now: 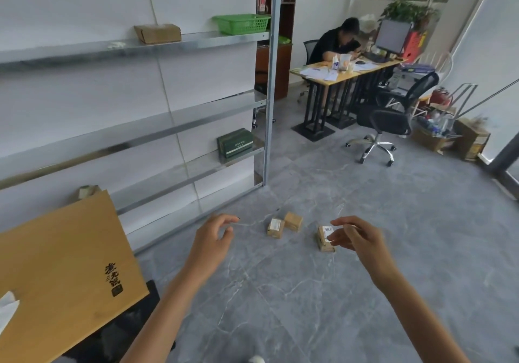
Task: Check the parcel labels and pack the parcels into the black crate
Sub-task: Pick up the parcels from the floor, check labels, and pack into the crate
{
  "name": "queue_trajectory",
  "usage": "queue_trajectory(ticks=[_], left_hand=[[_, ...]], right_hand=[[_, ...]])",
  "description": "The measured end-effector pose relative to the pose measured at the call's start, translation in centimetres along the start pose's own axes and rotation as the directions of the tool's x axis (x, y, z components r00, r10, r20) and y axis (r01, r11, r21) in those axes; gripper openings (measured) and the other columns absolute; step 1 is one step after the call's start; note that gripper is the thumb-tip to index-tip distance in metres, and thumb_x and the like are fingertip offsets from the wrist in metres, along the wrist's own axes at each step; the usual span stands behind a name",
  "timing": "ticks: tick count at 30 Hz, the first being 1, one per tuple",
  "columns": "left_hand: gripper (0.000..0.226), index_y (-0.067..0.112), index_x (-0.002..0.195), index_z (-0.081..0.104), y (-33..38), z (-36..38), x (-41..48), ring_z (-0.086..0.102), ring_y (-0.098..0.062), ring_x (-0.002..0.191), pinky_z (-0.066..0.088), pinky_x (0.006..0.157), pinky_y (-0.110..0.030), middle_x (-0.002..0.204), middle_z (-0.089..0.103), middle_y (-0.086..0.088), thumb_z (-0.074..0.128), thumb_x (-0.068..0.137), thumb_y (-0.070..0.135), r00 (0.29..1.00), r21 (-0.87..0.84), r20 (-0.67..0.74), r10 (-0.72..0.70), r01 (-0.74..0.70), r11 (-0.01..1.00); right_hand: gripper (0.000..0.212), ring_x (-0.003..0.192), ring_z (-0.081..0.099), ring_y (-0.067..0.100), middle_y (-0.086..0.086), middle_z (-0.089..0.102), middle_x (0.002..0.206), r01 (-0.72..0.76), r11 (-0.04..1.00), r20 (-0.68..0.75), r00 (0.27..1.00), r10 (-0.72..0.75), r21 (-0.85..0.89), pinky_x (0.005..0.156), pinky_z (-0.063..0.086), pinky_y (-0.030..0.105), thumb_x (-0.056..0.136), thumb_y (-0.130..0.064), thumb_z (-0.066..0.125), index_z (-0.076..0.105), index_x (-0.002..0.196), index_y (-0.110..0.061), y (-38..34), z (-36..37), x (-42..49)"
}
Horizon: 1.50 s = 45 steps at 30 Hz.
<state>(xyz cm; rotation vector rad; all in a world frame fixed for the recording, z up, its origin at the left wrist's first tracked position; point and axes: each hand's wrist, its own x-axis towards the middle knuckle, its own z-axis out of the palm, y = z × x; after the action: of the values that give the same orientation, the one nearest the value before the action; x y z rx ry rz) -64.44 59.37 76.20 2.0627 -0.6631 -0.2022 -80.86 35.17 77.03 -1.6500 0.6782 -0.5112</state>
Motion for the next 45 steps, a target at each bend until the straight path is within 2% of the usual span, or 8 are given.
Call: queue_trajectory(ticks=[7,16,20,25,30,34,38,45], left_hand=[[0.022,0.019,0.105,0.064,-2.4,4.2,12.0,0.057,-0.005,0.107,0.041,0.095,-0.022,0.112,0.065,0.008,0.05,0.093,0.007,0.995,-0.031,0.074,-0.061,0.064,0.997],[0.017,0.018,0.101,0.065,-4.8,9.1,27.5,0.059,0.0,0.096,0.036,0.075,0.005,0.1,0.067,0.008,0.053,0.093,0.01,0.968,-0.098,0.183,-0.174,0.194,0.976],[0.019,0.019,0.095,0.063,-6.1,11.8,32.9,0.063,-0.011,0.096,0.041,0.081,-0.006,0.095,0.068,0.001,0.053,0.091,0.004,0.943,-0.088,0.228,-0.241,0.267,0.96],[0.025,0.024,0.089,0.062,-9.0,15.8,39.1,0.065,-0.02,0.097,0.047,0.092,-0.035,0.093,0.069,-0.002,0.053,0.09,0.001,0.892,-0.083,0.274,-0.358,0.393,0.916],[0.032,0.029,0.083,0.063,-12.9,21.6,46.7,0.066,-0.018,0.089,0.047,0.079,-0.024,0.085,0.069,0.005,0.052,0.09,0.0,0.831,-0.133,0.202,-0.519,0.548,0.826],[0.034,0.028,0.079,0.063,-16.9,28.2,52.9,0.066,-0.017,0.082,0.049,0.075,-0.024,0.079,0.068,0.007,0.049,0.09,-0.001,0.736,-0.167,0.216,-0.641,0.675,0.719],[0.025,0.026,0.079,0.062,-24.5,35.8,57.9,0.064,-0.022,0.087,0.046,0.078,-0.034,0.085,0.069,-0.003,0.049,0.089,0.008,0.578,-0.167,0.303,-0.757,0.815,0.556],[0.025,0.016,0.075,0.052,-45.3,51.2,60.4,0.053,-0.022,0.083,0.041,0.083,-0.034,0.091,0.056,-0.009,0.043,0.096,0.006,0.222,-0.157,0.41,-0.885,0.973,0.171]], right_hand=[[0.03,0.064,0.068,0.019,0.018,0.068,0.076,-0.018,0.995,0.09,0.996,0.027,-0.094,0.061,0.053,0.018,0.096,0.007,0.036,0.065,0.093,0.0,1.1,0.6,13.6],[0.029,0.068,0.063,0.031,0.018,0.068,0.076,-0.154,0.97,0.073,0.983,0.17,-0.187,0.074,0.049,0.038,0.095,0.008,0.036,0.064,0.095,0.0,2.8,-0.4,30.9],[0.027,0.057,0.062,0.019,0.02,0.065,0.074,-0.284,0.94,0.058,0.953,0.299,-0.188,0.06,0.049,0.02,0.093,0.01,0.036,0.063,0.096,0.007,5.5,-1.1,35.3],[0.026,0.059,0.06,0.024,0.022,0.065,0.076,-0.395,0.895,0.056,0.909,0.414,-0.206,0.056,0.048,0.02,0.093,0.011,0.036,0.062,0.093,0.005,9.1,-1.0,43.3],[0.027,0.055,0.062,0.019,0.015,0.063,0.067,-0.515,0.808,0.077,0.828,0.555,-0.288,0.057,0.05,0.023,0.093,0.009,0.037,0.064,0.089,0.005,15.3,1.7,54.7],[0.033,0.067,0.063,0.02,0.007,0.068,0.072,-0.532,0.73,0.122,0.766,0.631,-0.43,0.074,0.055,0.037,0.091,0.003,0.038,0.068,0.086,-0.01,21.4,4.9,63.0],[0.031,0.061,0.056,0.003,-0.009,0.062,0.072,-0.406,0.716,0.211,0.769,0.603,-0.568,0.056,0.045,0.02,0.09,-0.01,0.045,0.06,0.077,-0.034,30.0,8.5,70.0],[0.036,0.062,0.055,0.006,-0.001,0.058,0.104,-0.323,0.625,0.299,0.667,0.683,-0.71,0.043,0.038,0.005,0.095,-0.011,0.039,0.06,0.121,-0.021,53.9,17.1,77.1]])
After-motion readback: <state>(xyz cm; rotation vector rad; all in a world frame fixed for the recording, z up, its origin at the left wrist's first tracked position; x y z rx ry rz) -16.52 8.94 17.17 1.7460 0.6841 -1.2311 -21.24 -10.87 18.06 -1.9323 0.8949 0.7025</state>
